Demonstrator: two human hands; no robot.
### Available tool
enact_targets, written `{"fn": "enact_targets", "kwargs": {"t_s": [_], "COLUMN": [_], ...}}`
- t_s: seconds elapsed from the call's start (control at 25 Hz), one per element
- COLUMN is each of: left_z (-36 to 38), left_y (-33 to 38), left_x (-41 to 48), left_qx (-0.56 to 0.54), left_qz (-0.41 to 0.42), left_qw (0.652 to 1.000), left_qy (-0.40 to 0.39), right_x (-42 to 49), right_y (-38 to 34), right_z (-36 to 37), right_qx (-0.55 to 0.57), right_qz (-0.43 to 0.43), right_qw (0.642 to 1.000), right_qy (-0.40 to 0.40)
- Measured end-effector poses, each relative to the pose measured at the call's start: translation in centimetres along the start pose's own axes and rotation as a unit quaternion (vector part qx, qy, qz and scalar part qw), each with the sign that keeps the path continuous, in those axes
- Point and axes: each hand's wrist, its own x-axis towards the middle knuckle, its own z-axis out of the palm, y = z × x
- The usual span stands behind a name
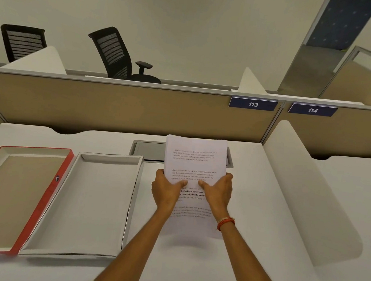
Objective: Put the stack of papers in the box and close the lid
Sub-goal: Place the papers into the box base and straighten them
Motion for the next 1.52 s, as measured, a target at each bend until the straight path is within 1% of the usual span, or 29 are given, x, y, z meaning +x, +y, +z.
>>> {"fn": "enact_targets", "kwargs": {"t_s": [0.16,0.4,0.56,0.76,0.88,1.16,1.32,1.52], "left_z": [-1.8,-6.5,-10.9,-17.1,-20.6,-26.5,-27.8,-27.8], "left_y": [-0.5,-3.2,-5.2,-7.3,-8.8,-12.3,-13.9,-14.4], "left_x": [0.7,2.6,4.4,7.2,8.8,12.1,13.7,15.2], "left_qx": [0.066,0.097,0.110,0.127,0.137,0.088,0.059,0.031], "left_qz": [-0.021,-0.042,-0.046,-0.062,-0.063,-0.079,-0.089,-0.089], "left_qw": [0.997,0.993,0.992,0.990,0.988,0.991,0.991,0.991], "left_qy": [-0.022,-0.056,-0.047,-0.024,-0.029,-0.060,-0.076,-0.091], "right_x": [-0.8,-3.6,-5.9,-9.1,-10.9,-13.6,-13.8,-12.7], "right_y": [-0.9,-1.9,-3.8,-6.8,-8.1,-9.3,-9.5,-10.1], "right_z": [0.9,4.3,8.1,13.9,17.3,23.5,25.3,26.3], "right_qx": [-0.071,-0.087,-0.101,-0.099,-0.092,-0.098,-0.089,-0.093], "right_qz": [0.045,0.044,0.027,0.027,0.030,0.028,0.007,0.018], "right_qw": [0.995,0.988,0.983,0.976,0.973,0.962,0.962,0.962], "right_qy": [-0.054,-0.116,-0.153,-0.190,-0.208,-0.253,-0.260,-0.258]}}
